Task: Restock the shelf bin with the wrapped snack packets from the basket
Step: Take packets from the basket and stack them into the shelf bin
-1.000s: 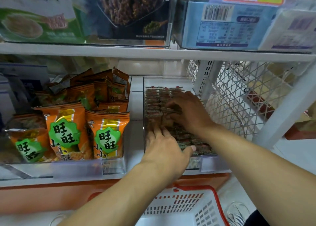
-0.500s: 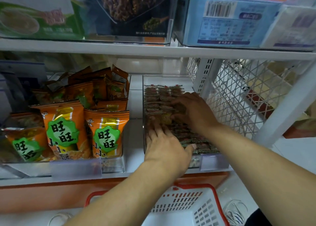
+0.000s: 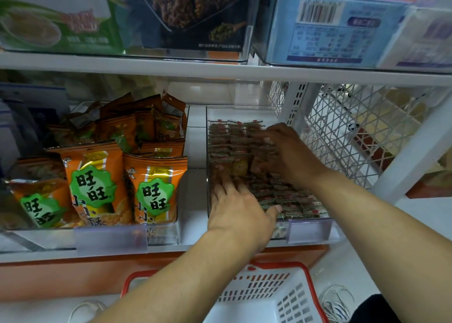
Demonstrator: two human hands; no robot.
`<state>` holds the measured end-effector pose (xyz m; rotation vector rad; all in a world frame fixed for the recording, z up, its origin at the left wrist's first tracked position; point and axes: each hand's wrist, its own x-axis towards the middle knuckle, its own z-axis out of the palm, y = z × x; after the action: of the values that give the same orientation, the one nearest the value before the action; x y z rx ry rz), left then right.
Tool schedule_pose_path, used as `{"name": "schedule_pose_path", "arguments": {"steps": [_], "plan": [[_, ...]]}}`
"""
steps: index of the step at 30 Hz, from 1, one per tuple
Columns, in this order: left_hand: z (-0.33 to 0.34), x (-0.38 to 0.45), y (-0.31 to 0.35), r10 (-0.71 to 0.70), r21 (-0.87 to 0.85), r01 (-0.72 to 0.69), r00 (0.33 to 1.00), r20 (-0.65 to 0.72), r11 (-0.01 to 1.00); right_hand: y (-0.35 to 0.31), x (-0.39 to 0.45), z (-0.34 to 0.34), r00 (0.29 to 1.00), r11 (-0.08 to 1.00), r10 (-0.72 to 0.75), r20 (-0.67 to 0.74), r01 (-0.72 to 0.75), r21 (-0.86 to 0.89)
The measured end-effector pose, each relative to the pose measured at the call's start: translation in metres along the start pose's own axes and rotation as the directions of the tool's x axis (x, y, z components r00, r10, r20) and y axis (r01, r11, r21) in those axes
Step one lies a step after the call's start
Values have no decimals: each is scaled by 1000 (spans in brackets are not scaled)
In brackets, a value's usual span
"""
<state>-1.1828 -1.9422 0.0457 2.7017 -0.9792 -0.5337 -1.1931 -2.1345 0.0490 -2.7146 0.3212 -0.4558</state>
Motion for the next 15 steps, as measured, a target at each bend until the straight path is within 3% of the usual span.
{"name": "schedule_pose_path", "arguments": {"steps": [15], "plan": [[0, 0, 2, 10, -7, -10, 1000, 11, 1000, -5, -5, 4, 1000, 998, 12, 13, -11, -54]]}}
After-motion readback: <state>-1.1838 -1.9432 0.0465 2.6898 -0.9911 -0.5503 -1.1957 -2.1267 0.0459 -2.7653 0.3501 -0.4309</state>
